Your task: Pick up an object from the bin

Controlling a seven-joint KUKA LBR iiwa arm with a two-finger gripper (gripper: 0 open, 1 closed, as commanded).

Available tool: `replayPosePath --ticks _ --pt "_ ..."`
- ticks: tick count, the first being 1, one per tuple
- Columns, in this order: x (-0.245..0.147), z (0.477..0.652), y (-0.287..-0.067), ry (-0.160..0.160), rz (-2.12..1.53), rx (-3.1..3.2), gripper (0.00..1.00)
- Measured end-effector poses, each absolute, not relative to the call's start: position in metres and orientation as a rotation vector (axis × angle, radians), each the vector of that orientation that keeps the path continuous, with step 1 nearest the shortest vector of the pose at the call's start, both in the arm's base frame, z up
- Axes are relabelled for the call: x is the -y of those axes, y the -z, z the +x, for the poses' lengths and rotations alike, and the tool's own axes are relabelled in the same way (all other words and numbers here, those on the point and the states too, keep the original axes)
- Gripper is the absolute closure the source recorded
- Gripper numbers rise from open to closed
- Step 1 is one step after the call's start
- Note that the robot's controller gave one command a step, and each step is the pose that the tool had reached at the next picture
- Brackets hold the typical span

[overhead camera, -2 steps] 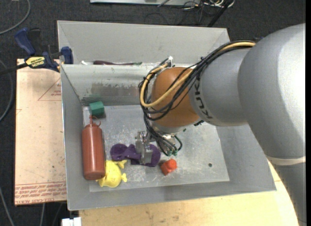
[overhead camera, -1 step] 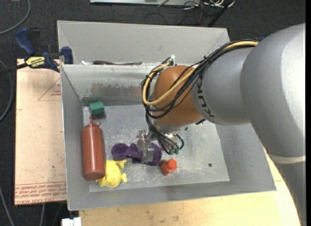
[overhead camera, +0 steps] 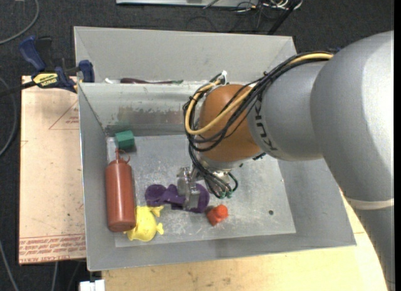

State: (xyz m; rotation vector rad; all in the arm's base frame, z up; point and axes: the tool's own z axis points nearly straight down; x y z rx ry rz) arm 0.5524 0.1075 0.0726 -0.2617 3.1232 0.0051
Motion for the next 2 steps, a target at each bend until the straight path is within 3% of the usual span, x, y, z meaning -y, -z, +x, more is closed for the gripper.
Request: replayPosePath --ticks 2 --pt "-0.0998 0.5609 -0.0715 -0.006 -0.279 -3.119 1.0"
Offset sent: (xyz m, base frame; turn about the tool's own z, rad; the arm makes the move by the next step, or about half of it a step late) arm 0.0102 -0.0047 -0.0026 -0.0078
